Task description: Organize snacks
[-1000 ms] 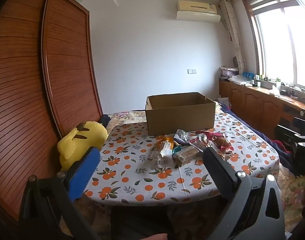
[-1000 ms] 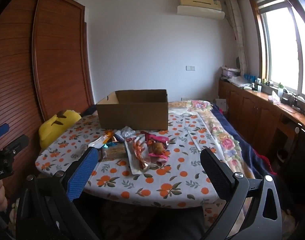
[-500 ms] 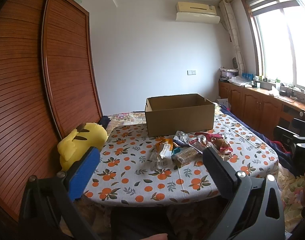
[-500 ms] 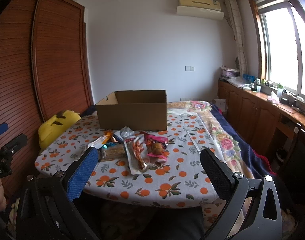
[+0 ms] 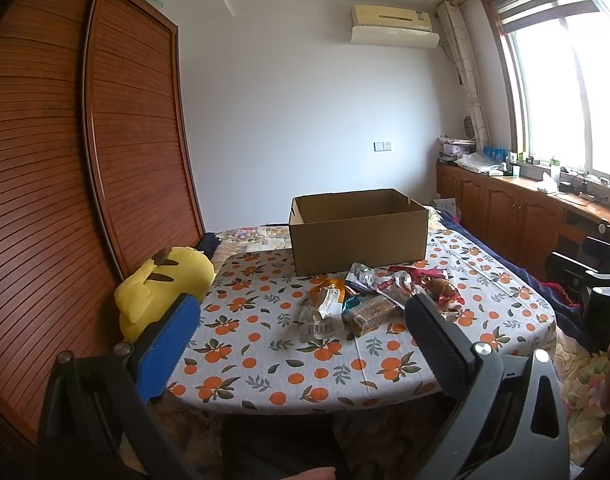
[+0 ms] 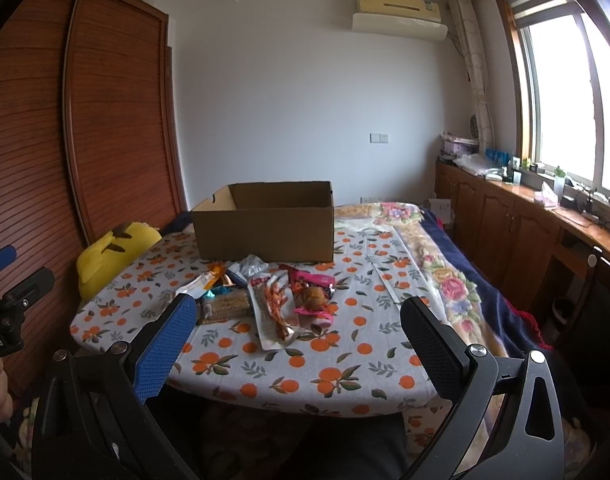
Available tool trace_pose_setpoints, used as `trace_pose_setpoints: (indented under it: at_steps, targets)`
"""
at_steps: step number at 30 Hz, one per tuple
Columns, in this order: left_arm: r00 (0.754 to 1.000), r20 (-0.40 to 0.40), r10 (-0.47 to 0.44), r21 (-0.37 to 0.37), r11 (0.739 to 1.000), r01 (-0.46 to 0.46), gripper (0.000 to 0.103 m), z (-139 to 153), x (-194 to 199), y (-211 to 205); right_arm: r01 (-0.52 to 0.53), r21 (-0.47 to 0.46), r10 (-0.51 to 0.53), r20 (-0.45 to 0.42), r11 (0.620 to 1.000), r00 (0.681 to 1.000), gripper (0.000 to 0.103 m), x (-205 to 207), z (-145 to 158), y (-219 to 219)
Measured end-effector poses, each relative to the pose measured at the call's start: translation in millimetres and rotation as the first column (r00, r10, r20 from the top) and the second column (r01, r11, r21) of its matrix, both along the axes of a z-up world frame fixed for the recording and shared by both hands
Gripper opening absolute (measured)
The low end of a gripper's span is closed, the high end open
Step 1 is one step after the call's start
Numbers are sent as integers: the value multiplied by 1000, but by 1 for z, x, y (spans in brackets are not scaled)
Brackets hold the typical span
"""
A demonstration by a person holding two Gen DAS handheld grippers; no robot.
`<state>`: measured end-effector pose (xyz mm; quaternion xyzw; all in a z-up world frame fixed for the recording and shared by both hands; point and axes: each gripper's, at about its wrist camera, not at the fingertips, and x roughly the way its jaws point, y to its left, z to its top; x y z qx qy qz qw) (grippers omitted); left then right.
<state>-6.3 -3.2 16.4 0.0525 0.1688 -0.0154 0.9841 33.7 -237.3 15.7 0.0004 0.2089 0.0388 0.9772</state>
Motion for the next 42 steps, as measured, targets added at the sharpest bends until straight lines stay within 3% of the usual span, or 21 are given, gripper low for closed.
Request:
trace_pose_setpoints:
  at_steps: [30,42]
  targets:
    - [1000,0,0,-1,1000,0,103,-1,0,-1,-3,2,3,2,1000,1000,103,-2,1,1]
    - [999,-38,-6,3,1000,6,103,-18,6,-7,-4,4,4,-18,1000,1000,103,0,-10,3]
